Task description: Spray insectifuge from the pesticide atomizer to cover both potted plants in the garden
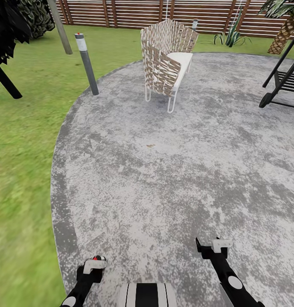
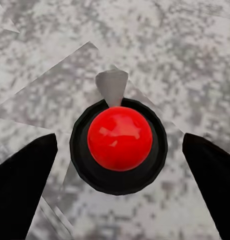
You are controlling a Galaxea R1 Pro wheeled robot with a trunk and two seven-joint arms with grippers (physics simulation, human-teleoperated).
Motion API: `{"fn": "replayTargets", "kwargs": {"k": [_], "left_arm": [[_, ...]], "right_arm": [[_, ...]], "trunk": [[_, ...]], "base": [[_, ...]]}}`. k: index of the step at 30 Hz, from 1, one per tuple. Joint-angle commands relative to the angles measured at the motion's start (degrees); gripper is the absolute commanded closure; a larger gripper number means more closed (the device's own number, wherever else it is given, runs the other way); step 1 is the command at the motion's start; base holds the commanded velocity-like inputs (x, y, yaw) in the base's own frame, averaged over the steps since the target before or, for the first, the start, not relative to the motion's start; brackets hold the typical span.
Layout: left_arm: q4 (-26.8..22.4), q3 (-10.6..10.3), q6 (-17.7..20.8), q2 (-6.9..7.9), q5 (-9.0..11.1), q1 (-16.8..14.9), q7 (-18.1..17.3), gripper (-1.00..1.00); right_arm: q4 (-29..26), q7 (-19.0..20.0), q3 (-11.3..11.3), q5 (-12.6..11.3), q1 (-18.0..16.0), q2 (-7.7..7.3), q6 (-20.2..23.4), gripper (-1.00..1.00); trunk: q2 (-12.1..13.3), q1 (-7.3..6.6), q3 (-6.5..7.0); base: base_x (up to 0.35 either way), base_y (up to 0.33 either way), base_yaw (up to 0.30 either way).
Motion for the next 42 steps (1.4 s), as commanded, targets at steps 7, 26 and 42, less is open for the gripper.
{"fn": "replayTargets", "kwargs": {"k": [7, 26, 42], "left_arm": [[0.0, 0.0, -0.1, 0.18, -0.2, 0.0, 0.1, 1.00], [0.0, 0.0, 0.0, 0.18, -0.3, 0.0, 0.1, 1.00], [0.0, 0.0, 0.2, 0.16, -0.2, 0.0, 0.1, 1.00]], "right_arm": [[0.0, 0.0, 0.0, 0.0, 0.0, 0.01, -0.2, -1.00], [0.0, 0.0, 0.0, 0.0, 0.0, -0.01, -0.2, -1.00], [0.1, 0.1, 0.0, 0.0, 0.0, -0.05, -0.2, -1.00]], "trunk": [[0.0, -0.01, -0.03], [0.0, -0.04, 0.19], [0.2, -0.45, 3.73]], "base": [[0.000, 0.000, 0.000], [0.000, 0.000, 0.000], [0.000, 0.000, 0.000]]}}
